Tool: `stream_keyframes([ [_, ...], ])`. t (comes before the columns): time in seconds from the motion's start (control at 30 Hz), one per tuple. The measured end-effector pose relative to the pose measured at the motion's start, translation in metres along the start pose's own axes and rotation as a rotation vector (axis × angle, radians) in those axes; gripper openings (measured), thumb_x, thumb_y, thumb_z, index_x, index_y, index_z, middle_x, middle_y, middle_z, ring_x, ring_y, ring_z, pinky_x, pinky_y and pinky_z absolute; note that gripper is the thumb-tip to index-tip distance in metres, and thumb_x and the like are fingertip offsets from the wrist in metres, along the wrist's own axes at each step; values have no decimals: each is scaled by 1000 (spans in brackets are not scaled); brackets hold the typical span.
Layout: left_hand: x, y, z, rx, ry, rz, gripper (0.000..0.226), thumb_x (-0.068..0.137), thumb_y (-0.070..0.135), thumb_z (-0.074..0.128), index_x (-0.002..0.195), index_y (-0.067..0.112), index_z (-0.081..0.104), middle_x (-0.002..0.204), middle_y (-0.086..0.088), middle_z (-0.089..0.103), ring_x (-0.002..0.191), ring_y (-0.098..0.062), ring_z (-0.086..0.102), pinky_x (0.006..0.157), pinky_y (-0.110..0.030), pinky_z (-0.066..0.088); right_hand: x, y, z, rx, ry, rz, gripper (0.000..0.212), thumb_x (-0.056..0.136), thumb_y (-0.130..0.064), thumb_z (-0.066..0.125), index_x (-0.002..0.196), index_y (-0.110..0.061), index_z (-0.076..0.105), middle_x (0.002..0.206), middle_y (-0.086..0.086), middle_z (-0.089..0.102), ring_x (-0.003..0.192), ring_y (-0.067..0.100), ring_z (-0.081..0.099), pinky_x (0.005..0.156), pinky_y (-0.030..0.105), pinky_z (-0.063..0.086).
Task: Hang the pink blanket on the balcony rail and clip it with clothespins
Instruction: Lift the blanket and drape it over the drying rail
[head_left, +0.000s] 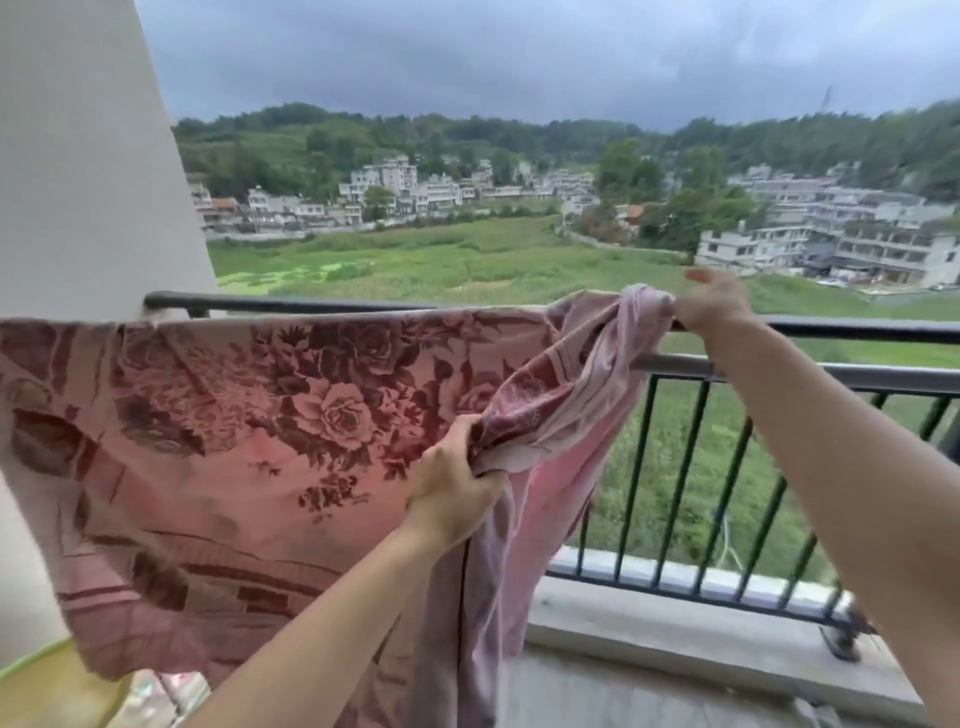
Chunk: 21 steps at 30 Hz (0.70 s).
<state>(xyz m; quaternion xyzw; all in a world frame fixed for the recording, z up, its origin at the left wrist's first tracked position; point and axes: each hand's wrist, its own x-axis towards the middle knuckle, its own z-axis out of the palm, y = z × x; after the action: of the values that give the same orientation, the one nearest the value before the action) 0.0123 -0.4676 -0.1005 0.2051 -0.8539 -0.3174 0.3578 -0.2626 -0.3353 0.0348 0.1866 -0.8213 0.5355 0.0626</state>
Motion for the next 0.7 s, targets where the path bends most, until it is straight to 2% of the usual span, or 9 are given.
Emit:
stream_keyframes([
  [0.1,4,33,55,1,-34,-42,48,75,23,68,120,30,53,98,14,67,92,-12,64,80,-30,51,12,27,-56,-49,48,-83,38,95,-24,61,129,-8,61,125,12,65,102,22,61,99,31,49],
  [0.17,3,47,87,-12,-54,-68,47,76,34,71,119,28,53,103,10,68,95,-13,64,84,-30,52,12,46,-81,-176,-14,-112,38,98,-36,56,120,-7,67,119,12,68,104,27,64,90,31,49],
  [0.27,1,67,127,-33,-87,-98,50,78,40,72,124,25,56,115,7,68,106,-13,63,95,-31,50,3,79,-98,-389,-184,-153,54,98,-56,46,91,-9,72,80,8,67,65,20,56,62,28,45],
  [0.3,2,73,137,-33,-93,-110,49,80,42,70,125,23,58,116,6,68,108,-14,63,96,-32,49,0,87,-99,-440,-183,-198,56,97,-58,45,76,-11,67,69,5,61,58,17,50,60,28,43],
  [0.37,4,83,152,-40,-64,-115,42,85,44,65,119,20,62,112,5,69,106,-15,64,93,-31,50,1,102,-97,-493,-141,-324,55,97,-55,47,69,-10,62,68,0,61,63,16,53,68,34,50],
  [0.47,13,96,163,-57,95,-54,40,89,30,63,126,15,56,116,4,65,107,-9,59,93,-20,43,7,111,-91,-516,-122,-406,41,98,-48,48,74,-17,59,80,-1,61,76,17,56,78,39,55],
  [0.57,24,104,158,-212,277,10,42,87,-2,52,128,7,53,112,14,60,101,15,53,91,-4,37,15,110,-85,-565,-120,-452,30,98,-43,47,85,-20,61,91,1,61,85,19,57,79,39,54],
  [0.63,35,103,152,-274,355,37,39,81,-1,45,115,8,61,104,8,65,102,4,58,94,-20,45,20,105,-81,-519,-201,-516,25,99,-34,48,101,-18,66,102,3,67,86,17,58,80,37,54],
  [0.7,45,104,142,-334,432,39,23,76,2,42,83,10,62,76,13,62,73,1,56,71,-22,46,24,96,-74,-415,-372,-599,27,99,-23,50,121,-15,64,117,3,67,83,8,59,79,28,54],
])
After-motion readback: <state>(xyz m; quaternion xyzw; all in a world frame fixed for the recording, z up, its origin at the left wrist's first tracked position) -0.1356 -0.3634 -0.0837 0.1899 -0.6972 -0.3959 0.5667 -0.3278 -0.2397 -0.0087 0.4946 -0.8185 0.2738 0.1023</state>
